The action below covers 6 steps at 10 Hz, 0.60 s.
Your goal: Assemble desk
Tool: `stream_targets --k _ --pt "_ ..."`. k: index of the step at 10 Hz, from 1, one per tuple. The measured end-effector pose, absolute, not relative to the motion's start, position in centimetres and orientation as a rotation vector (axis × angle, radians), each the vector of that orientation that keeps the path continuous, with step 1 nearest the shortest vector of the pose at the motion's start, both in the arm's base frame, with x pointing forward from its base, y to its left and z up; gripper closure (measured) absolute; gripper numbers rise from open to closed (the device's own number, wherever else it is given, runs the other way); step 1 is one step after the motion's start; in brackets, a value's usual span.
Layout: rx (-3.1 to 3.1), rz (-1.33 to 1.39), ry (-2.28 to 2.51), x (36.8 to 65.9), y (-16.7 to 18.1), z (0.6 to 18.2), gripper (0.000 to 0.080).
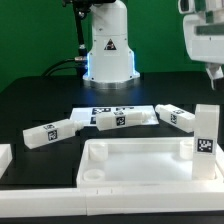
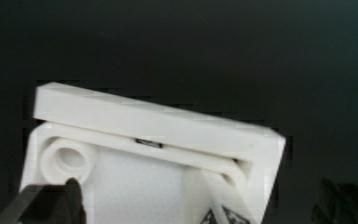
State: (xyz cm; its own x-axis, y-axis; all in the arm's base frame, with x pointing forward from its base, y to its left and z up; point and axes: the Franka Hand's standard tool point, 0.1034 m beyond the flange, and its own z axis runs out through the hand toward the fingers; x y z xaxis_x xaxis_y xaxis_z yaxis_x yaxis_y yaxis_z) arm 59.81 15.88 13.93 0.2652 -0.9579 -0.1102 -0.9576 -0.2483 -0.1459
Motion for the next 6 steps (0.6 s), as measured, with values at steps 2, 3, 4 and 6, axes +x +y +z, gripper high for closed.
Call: stream_targets --k 2,3,4,6 --pt "-2.497 -0.033 1.636 59.17 16.79 13.89 0.0150" --pt "-2.552 -0.041 1.552 59.21 16.63 13.86 0.0150" --pt "-2.620 -0.051 1.439 59.22 16.58 13.83 0.0150" --pt "-2.735 -0.066 1.219 59.02 16.55 13.74 0.0150"
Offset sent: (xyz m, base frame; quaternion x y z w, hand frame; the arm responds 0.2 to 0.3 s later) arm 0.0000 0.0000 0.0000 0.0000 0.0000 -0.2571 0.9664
